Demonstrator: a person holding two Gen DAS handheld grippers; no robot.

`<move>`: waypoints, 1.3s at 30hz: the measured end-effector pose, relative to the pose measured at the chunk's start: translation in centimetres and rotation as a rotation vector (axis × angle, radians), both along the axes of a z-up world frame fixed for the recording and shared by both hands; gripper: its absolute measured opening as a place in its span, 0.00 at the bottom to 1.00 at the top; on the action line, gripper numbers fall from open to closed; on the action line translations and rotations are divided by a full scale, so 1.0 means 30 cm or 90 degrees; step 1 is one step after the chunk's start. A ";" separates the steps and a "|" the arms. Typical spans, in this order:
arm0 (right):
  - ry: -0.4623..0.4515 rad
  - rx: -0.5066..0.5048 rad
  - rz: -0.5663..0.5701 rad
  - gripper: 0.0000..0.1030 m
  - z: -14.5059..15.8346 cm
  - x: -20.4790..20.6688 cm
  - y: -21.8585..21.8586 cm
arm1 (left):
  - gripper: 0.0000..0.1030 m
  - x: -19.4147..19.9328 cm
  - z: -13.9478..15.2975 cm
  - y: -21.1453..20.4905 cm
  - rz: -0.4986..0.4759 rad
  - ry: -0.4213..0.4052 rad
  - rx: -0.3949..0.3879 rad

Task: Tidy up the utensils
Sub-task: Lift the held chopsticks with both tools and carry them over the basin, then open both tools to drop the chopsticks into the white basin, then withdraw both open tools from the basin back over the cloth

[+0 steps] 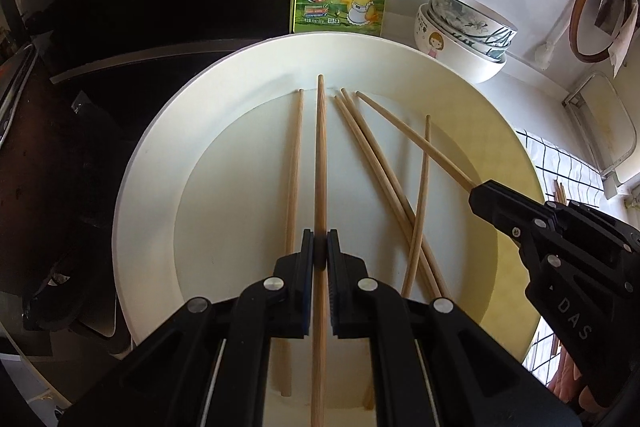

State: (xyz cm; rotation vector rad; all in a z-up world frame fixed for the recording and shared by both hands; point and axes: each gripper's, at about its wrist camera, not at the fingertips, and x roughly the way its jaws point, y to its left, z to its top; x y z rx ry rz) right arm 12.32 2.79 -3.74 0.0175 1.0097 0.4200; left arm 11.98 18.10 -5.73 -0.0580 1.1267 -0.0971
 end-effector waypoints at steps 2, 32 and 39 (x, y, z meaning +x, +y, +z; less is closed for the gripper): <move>0.004 -0.001 -0.003 0.07 0.000 0.003 -0.003 | 0.10 0.003 0.001 0.002 0.004 0.002 -0.002; -0.025 0.050 -0.068 0.24 0.090 -0.152 -0.229 | 0.47 -0.094 0.127 -0.080 -0.002 -0.038 -0.007; -0.022 0.056 -0.101 0.26 0.089 -0.209 -0.336 | 0.50 -0.130 0.162 -0.163 -0.026 -0.049 -0.015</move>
